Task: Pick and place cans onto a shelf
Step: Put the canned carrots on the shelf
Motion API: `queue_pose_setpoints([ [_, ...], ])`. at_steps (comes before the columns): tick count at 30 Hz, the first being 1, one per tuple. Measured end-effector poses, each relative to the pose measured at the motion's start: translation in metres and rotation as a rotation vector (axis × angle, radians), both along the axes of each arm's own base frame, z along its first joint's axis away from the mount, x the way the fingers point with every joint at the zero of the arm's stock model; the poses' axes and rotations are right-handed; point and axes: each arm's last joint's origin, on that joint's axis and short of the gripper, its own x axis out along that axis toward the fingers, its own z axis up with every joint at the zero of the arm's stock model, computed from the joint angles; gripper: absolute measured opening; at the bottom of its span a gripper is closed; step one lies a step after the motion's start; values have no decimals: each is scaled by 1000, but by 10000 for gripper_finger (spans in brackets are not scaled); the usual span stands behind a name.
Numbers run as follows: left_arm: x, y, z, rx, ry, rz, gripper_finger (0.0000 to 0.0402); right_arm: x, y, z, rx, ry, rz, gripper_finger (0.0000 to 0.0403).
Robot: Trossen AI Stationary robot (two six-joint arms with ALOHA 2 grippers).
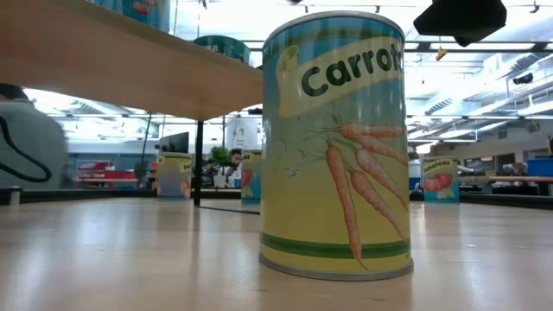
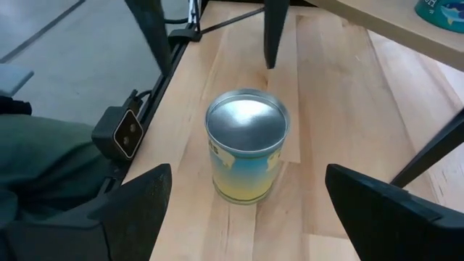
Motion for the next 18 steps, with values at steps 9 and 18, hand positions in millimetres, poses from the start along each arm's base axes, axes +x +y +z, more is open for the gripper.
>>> queue_pose_setpoints([
  [9, -2, -3, -14, 65, -7, -15, 355, -1, 1, 0, -5, 4, 4, 373],
  [18, -6, 3, -21, 88, -8, 10, 355, -1, 1, 0, -5, 2, 5, 373],
])
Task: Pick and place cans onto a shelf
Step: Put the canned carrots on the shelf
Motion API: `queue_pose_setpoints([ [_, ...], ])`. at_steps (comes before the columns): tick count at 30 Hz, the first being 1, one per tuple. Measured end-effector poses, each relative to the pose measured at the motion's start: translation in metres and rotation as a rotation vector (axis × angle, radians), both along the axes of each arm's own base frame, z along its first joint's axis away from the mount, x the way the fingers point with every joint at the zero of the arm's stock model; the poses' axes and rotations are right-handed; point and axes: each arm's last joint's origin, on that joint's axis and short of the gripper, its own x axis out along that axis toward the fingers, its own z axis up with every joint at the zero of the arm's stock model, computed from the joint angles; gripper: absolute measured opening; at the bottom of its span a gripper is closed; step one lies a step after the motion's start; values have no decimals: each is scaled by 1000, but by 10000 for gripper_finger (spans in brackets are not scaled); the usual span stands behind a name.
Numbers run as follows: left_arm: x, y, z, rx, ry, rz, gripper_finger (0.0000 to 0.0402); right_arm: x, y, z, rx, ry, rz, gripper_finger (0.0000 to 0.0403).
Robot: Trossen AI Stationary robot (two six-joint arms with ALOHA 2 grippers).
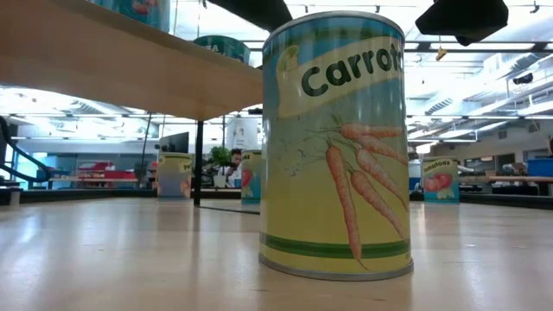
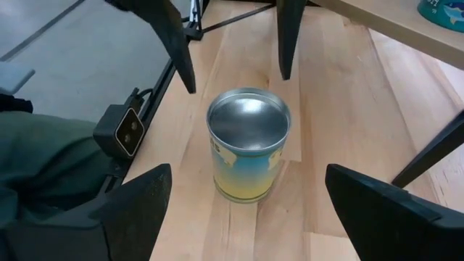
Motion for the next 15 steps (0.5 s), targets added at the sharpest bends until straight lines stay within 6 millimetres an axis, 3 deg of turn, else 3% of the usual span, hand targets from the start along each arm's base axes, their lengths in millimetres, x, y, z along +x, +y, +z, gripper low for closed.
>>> queue_pose_setpoints([
  [6, -3, 10, 13, -1, 0, 34, 354, 0, 0, 0, 3, -3, 0, 373],
  [8, -3, 18, 28, -30, -25, 38, 354, 0, 0, 0, 3, -5, 0, 373],
  [12, -9, 36, 77, -101, -148, 35, 354, 0, 0, 0, 4, -2, -1, 373],
  [15, -8, 35, 79, -105, -155, 5, 354, 0, 0, 0, 30, 0, -15, 373],
])
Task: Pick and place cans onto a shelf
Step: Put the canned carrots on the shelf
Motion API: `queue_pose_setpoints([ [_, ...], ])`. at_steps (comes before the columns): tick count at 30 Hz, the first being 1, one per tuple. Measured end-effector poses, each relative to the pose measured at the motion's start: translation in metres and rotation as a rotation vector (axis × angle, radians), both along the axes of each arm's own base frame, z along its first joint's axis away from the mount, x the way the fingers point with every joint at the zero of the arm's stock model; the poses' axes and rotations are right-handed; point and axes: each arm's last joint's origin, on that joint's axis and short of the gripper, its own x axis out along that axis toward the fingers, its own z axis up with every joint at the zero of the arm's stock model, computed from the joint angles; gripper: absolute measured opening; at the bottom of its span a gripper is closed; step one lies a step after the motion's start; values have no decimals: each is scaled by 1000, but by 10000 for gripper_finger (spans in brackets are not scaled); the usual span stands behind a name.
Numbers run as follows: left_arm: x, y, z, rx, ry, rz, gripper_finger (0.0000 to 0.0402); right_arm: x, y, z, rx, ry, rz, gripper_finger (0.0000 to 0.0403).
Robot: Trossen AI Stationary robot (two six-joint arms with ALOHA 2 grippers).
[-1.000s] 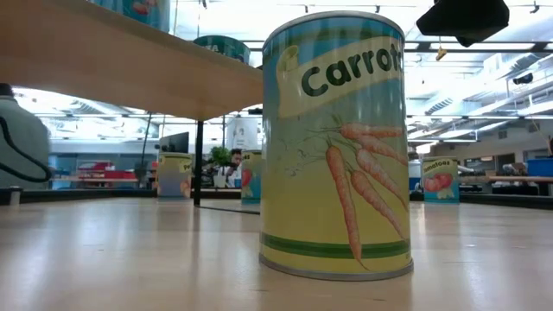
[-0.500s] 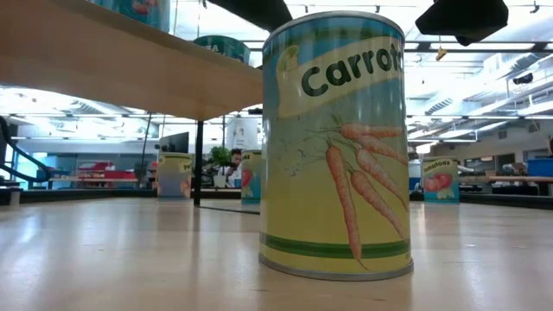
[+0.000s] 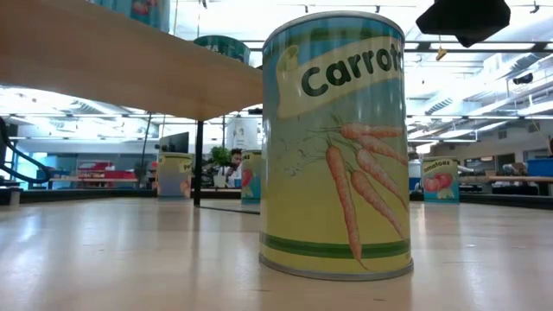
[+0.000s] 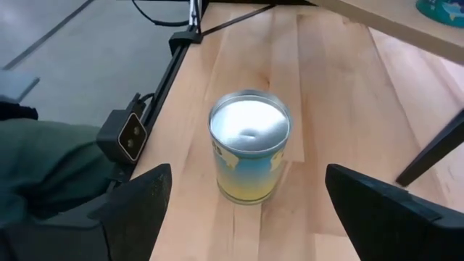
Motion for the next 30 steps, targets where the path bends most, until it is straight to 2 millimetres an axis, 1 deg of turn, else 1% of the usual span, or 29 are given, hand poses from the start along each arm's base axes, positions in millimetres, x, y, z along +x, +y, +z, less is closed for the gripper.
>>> queue_pose_setpoints([
  [4, 6, -7, -18, -12, 54, -37, 354, 0, 0, 0, 26, 5, -16, 373],
  [9, 17, -20, -57, 27, 128, -56, 354, 0, 0, 0, 24, 7, -16, 373],
  [14, 23, -24, -78, -12, 166, -25, 354, 0, 0, 0, 38, 12, -23, 373],
  [19, 29, -18, -82, -42, 175, 6, 354, 0, 0, 0, 42, 14, -19, 373],
  [22, 28, -14, -87, -31, 216, 23, 354, 0, 0, 0, 43, 14, -19, 373],
  [30, 32, -5, -88, -53, 243, 43, 354, 0, 0, 0, 44, 14, -18, 373],
])
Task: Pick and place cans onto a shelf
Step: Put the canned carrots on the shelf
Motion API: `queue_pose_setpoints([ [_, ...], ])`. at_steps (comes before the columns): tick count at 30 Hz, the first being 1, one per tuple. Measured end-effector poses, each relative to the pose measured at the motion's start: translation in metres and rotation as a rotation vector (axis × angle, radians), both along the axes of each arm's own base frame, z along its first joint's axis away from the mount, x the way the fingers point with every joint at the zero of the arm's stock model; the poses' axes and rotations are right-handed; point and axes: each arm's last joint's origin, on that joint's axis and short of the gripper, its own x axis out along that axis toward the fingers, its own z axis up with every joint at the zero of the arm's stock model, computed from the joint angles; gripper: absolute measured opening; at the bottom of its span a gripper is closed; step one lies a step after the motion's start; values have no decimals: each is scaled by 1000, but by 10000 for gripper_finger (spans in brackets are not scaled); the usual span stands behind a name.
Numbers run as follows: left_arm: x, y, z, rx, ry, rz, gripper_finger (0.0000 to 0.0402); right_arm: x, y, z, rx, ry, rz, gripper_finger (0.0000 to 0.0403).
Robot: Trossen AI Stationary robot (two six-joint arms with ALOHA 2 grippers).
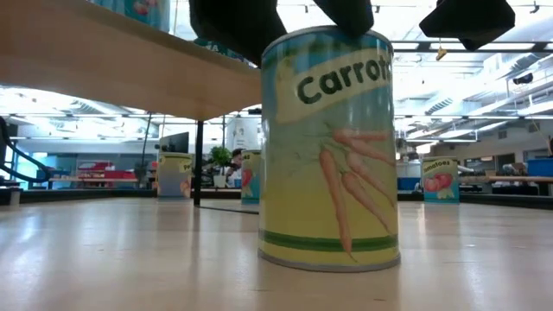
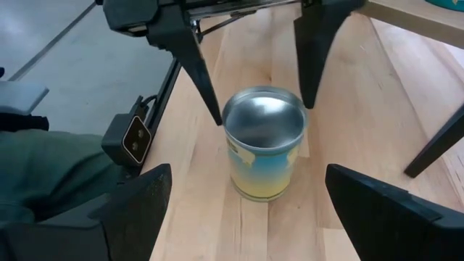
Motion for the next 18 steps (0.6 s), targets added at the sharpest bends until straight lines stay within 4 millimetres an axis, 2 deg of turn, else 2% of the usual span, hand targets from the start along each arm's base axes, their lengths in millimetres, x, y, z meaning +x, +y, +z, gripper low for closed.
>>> queue_pose_setpoints([
  [4, 1, 0, 1, 32, -20, -3, 354, 0, 0, 0, -1, 1, 0, 373],
  [13, 4, 8, 0, -23, 16, 25, 354, 0, 0, 0, 11, 3, -6, 373],
  [16, 11, 11, -8, -60, 32, 35, 354, 0, 0, 0, 21, 5, -12, 373],
  [18, 14, 13, -20, -50, 63, 40, 354, 0, 0, 0, 24, 6, -9, 373],
])
